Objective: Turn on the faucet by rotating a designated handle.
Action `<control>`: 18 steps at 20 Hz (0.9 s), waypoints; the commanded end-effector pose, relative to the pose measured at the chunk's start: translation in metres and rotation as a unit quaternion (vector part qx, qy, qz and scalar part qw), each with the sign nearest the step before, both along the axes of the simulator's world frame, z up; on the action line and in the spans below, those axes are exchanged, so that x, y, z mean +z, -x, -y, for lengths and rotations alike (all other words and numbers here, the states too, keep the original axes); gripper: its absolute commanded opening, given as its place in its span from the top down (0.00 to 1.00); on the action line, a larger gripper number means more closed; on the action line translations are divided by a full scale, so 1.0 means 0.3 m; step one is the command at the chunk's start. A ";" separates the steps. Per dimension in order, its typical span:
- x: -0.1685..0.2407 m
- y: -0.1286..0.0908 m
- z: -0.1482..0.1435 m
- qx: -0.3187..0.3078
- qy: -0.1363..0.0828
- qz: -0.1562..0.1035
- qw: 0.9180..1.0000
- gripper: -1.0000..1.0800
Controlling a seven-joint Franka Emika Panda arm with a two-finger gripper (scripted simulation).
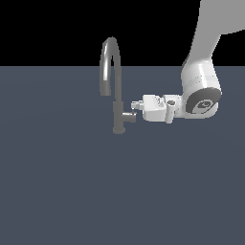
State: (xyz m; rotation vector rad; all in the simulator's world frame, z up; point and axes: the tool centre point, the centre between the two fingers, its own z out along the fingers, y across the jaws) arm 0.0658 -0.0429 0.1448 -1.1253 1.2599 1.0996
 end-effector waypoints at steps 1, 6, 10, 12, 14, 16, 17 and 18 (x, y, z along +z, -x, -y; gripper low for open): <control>-0.028 0.043 -0.005 0.003 -0.003 -0.006 1.000 1.00; -0.056 0.092 -0.011 0.004 -0.003 -0.008 1.000 1.00; -0.085 0.102 -0.012 0.003 -0.002 -0.003 1.000 1.00; -0.129 0.129 -0.016 0.004 -0.003 -0.006 1.000 1.00; -0.151 0.143 -0.017 0.004 -0.003 -0.008 1.000 1.00; -0.096 0.107 -0.013 0.005 -0.002 0.008 1.000 1.00; -0.119 0.112 -0.013 0.005 -0.003 0.006 1.000 1.00; -0.142 0.117 -0.014 0.004 -0.003 0.003 1.000 1.00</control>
